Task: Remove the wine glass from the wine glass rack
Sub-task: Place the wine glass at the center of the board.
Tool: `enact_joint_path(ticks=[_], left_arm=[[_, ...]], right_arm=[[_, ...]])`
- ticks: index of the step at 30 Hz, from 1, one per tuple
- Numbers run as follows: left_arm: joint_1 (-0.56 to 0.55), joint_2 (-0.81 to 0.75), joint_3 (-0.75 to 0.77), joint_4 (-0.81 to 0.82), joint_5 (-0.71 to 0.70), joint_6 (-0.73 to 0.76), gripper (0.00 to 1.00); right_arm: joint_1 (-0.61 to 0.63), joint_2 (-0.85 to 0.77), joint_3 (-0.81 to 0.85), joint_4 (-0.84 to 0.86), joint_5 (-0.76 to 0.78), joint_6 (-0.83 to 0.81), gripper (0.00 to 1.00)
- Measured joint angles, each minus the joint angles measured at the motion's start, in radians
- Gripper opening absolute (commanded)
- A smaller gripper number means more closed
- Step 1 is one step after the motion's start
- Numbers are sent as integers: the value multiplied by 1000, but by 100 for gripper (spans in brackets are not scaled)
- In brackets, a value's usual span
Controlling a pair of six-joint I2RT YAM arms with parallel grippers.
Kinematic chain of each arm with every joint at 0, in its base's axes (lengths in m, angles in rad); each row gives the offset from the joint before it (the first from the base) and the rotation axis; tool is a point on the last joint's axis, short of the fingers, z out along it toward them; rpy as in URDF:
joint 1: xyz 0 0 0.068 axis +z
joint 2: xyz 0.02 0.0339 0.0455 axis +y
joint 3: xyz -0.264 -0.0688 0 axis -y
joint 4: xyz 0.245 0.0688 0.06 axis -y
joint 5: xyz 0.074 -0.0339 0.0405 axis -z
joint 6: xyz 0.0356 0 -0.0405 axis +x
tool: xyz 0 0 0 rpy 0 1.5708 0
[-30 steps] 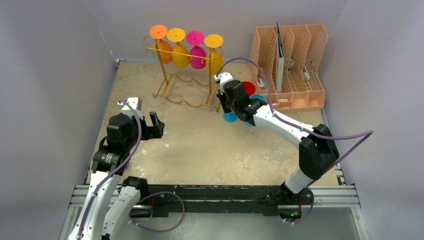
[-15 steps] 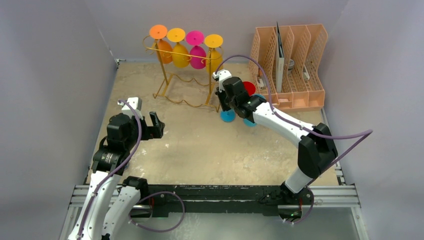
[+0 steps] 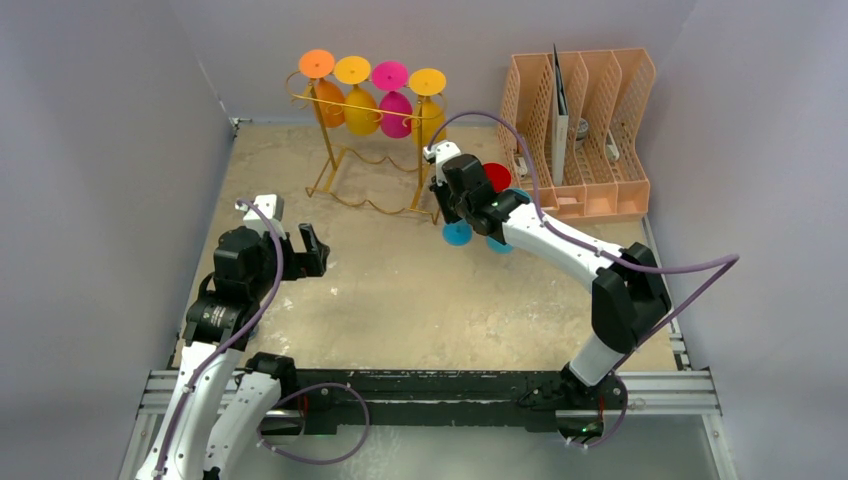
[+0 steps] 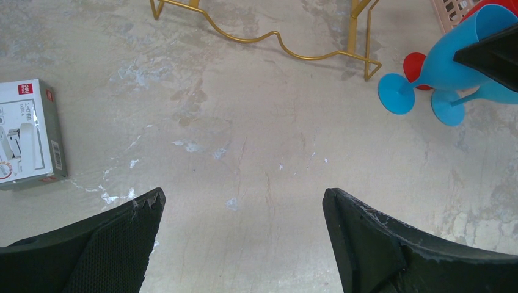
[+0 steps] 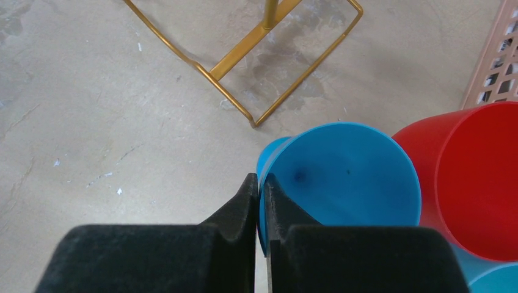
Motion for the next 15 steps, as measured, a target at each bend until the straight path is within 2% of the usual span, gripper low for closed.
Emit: enact_joint_path(ticks=[15], left_arm=[[0,0,0,0,1,0,100]], right_arm=[[-2,11,13,-9,16,-2,9]])
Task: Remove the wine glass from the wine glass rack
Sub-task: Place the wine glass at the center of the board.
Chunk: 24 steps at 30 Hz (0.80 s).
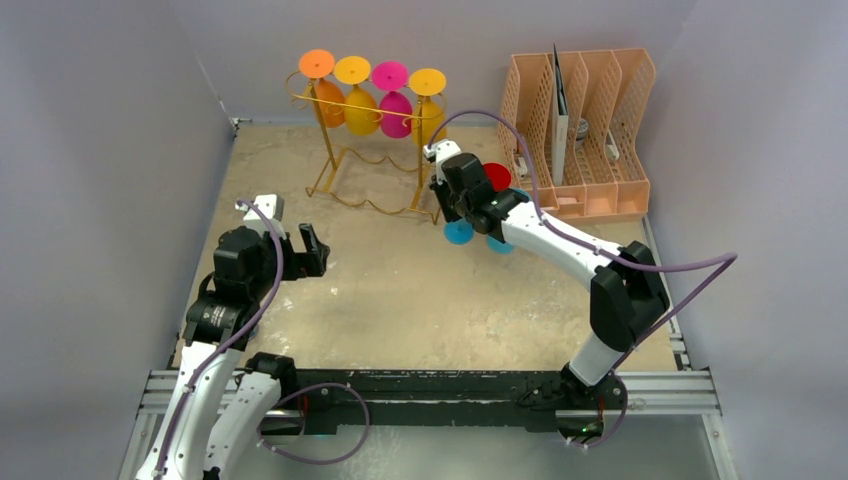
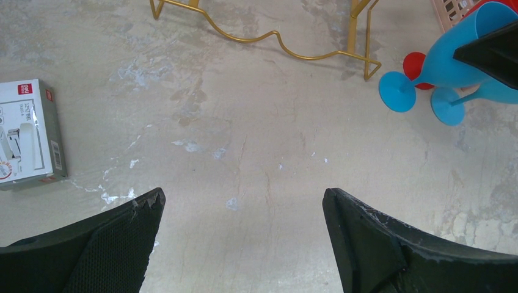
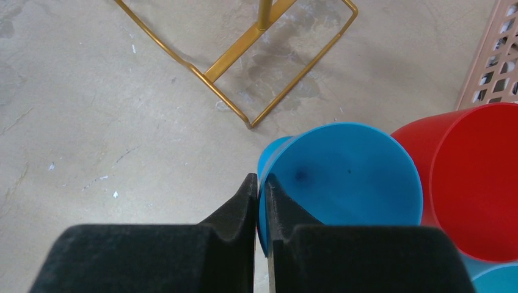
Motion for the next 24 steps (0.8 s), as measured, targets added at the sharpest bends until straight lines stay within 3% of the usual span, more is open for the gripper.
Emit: enact_joint_path(ticks=[13,24], left_arm=[[0,2,0,0,0,0,100],[0,2,0,0,1,0,100]], right_arm=[[-20,2,6,0,-2,39,12],[-22,45,50,-30,-31,45,23]])
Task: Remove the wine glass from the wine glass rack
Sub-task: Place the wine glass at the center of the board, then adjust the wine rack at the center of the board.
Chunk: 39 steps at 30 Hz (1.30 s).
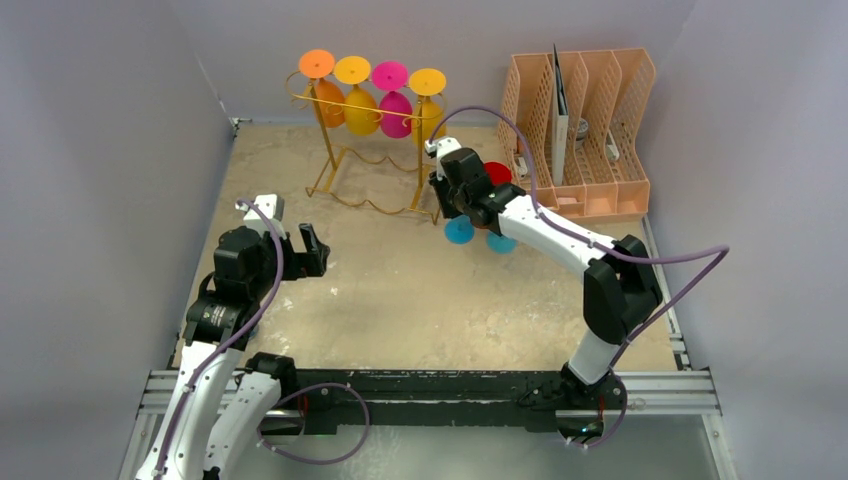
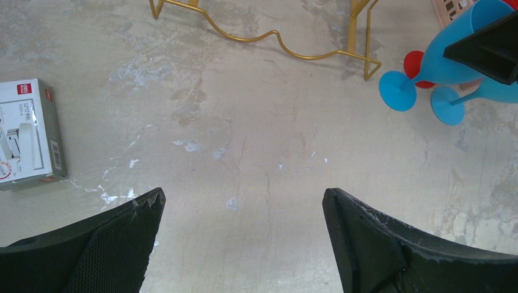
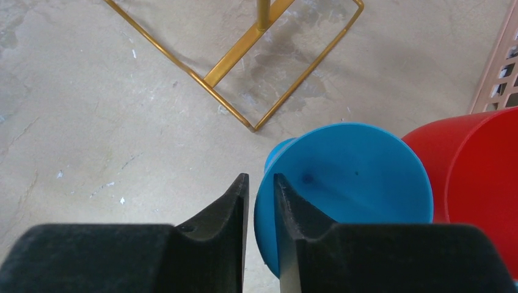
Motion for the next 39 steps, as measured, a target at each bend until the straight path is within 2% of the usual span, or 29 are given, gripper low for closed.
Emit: enact_joint_path(ticks=[4,12,19,23,28,34,39], left_arm=[[0,0,0,0,0,0,100],[0,0,0,0,0,0,100],[0,1,0,0,1,0,100],[0,2,0,0,2,0,100],[0,5,0,0,4,0,100],[0,5,0,0,5,0,100],[0,3,0,0,5,0,100]], right_arm=[[0,1,9,-18,-6,0,23],[0,1,38,-31,-26,-2,34],[0,-7,60,-48,-26,-4,35],[0,-61,55,-61,-25,-2,39],[0,-193,27,-57,-21,8,37],[-13,-270,21,-43,2,41,47],[-126,-245,66,-51,-95,152,59]])
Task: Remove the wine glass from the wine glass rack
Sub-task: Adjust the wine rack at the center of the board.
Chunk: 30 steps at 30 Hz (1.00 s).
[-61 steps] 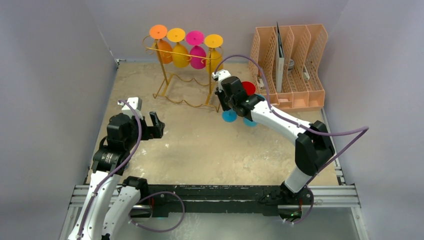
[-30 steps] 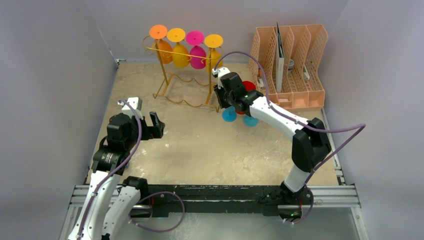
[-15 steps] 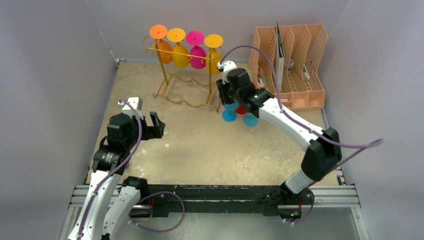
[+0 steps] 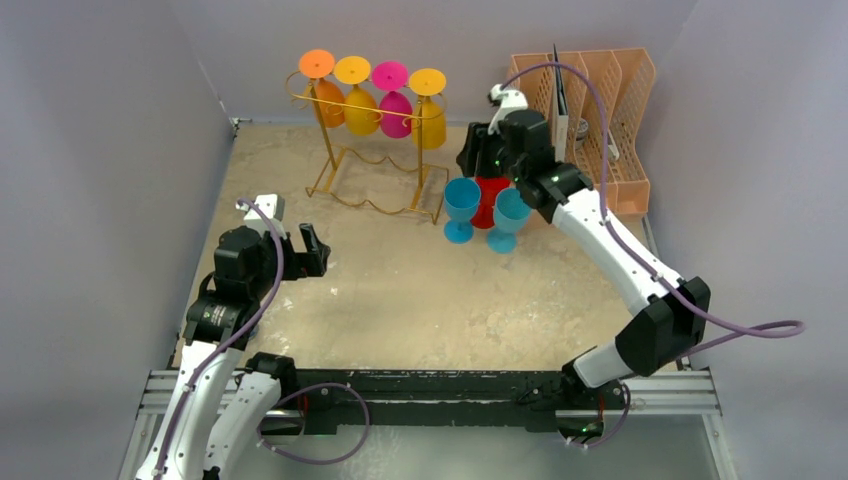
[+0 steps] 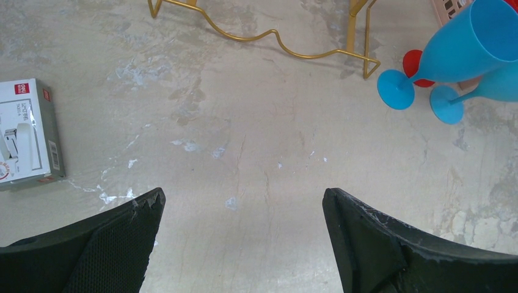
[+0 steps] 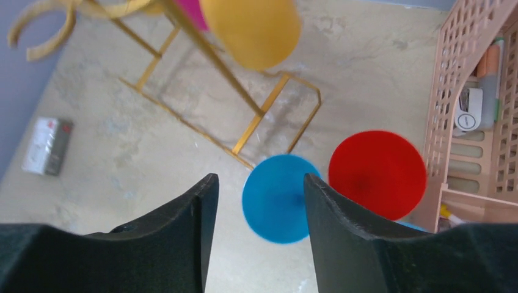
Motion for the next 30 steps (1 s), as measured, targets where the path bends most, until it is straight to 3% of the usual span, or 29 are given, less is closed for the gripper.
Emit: enact_joint_path(ticks=[5,8,17,30], left_arm=[[0,-9,0,0,0,0,100],[0,-10,0,0,0,0,100],[0,-11,0,0,0,0,100],[0,-10,0,0,1,0,100]], right_arm=[[-115,71,123,15,-142,122,64],[-138,117,193,38,-209,172,72],[-148,298,444,38,-475,145,78],[-148,454,644,-52,-530,48,79]])
